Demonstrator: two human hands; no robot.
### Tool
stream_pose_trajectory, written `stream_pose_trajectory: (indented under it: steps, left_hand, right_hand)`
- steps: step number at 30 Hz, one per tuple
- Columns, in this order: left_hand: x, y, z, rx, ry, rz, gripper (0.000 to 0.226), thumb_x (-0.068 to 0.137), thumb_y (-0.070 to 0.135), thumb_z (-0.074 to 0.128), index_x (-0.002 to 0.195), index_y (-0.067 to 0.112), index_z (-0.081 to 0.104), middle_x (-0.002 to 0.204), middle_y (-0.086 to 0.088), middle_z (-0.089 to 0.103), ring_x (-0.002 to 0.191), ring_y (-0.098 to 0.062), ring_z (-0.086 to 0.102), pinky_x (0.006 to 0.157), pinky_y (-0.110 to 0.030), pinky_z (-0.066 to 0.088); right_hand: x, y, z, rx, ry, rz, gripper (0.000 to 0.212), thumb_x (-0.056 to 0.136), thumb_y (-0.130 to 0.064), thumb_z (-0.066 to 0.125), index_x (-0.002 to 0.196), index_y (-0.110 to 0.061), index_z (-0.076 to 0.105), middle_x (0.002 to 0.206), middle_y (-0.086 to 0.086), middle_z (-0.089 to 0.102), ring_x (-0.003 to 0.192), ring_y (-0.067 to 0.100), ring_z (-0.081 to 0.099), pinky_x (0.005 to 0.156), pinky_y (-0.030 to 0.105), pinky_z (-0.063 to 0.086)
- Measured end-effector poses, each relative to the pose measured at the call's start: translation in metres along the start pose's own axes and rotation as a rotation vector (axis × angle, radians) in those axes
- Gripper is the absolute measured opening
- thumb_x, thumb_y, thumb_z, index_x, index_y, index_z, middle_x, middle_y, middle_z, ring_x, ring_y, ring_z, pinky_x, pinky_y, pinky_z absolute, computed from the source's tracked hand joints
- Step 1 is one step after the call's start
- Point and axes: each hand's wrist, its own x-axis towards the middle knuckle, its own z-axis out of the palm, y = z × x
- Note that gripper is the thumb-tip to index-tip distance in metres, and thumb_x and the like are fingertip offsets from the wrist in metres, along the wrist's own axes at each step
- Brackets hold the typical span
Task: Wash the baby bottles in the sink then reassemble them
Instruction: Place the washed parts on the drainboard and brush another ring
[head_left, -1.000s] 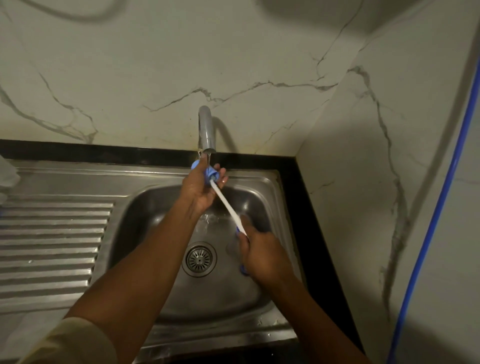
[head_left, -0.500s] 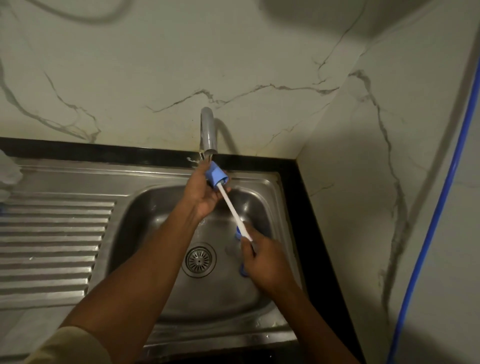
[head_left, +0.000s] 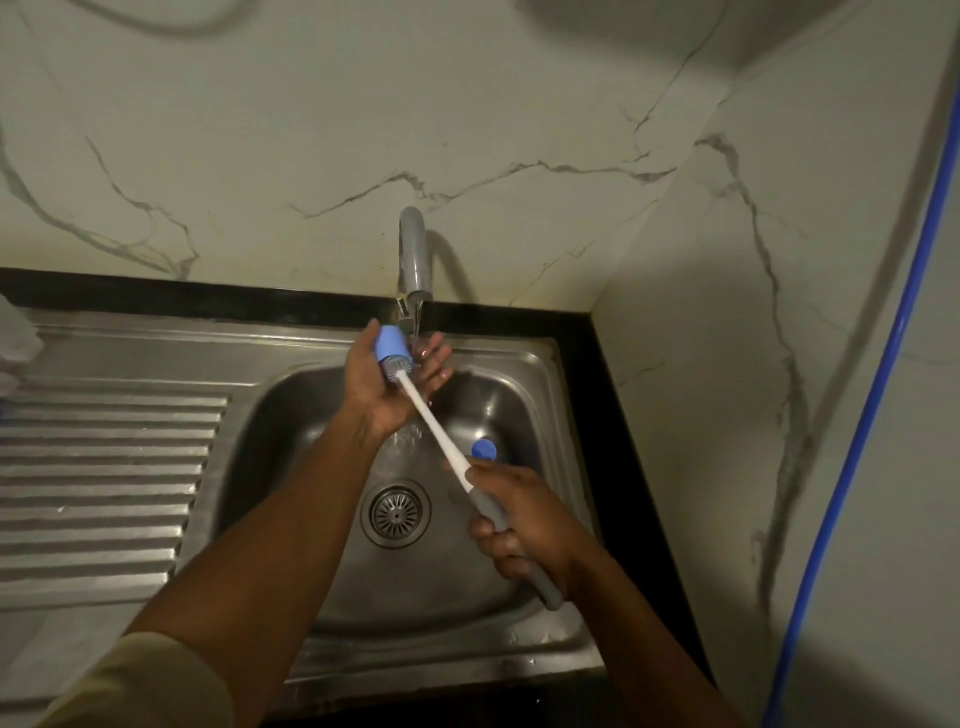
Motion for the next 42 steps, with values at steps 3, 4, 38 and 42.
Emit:
stream_pose_trajectory:
  steps: [3, 4, 38, 42]
  left_hand:
    - [-0.003, 0.0, 0.001, -0.023, -0.028, 0.013, 0.051, 0.092, 0.029, 0.065, 0.134, 0.006, 0.05, 0.138, -0.023, 0.056, 0.118, -0.04, 0.063, 0.095, -0.051, 0.055]
    - [-0.002, -0.003, 0.004, 0.013, -0.008, 0.032, 0.046, 0.094, 0.027, 0.063, 0.134, 0.007, 0.05, 0.135, -0.024, 0.058, 0.113, -0.039, 0.065, 0.088, -0.049, 0.059]
    - [0.01, 0.007, -0.012, 0.225, 0.276, 0.098, 0.035, 0.104, 0.031, 0.041, 0.127, 0.007, 0.049, 0.104, -0.015, 0.058, 0.081, -0.022, 0.06, 0.061, -0.033, 0.055]
    - [-0.001, -0.008, -0.006, 0.423, 0.077, 0.02, 0.052, 0.091, 0.048, 0.06, 0.122, 0.007, 0.059, 0.097, -0.012, 0.065, 0.081, -0.023, 0.063, 0.072, -0.036, 0.051]
  right_hand:
    - [0.006, 0.003, 0.0, -0.368, 0.117, -0.146, 0.024, 0.102, -0.03, 0.044, 0.117, -0.023, 0.061, 0.06, -0.002, 0.051, 0.044, 0.013, 0.044, 0.037, 0.027, 0.038]
    - [0.013, 0.005, -0.002, -0.714, 0.273, -0.275, 0.028, 0.102, -0.031, 0.042, 0.124, -0.026, 0.058, 0.067, -0.001, 0.059, 0.053, 0.017, 0.055, 0.046, 0.033, 0.049]
    - [-0.007, 0.025, 0.035, -0.382, 0.316, -0.164, 0.017, 0.099, -0.037, 0.042, 0.103, -0.036, 0.058, 0.066, -0.005, 0.052, 0.051, 0.009, 0.048, 0.045, 0.022, 0.039]
    - [0.012, 0.007, 0.042, -0.363, 0.376, -0.166, 0.021, 0.1, -0.029, 0.04, 0.102, -0.033, 0.061, 0.071, 0.004, 0.055, 0.052, 0.014, 0.051, 0.041, 0.022, 0.041]
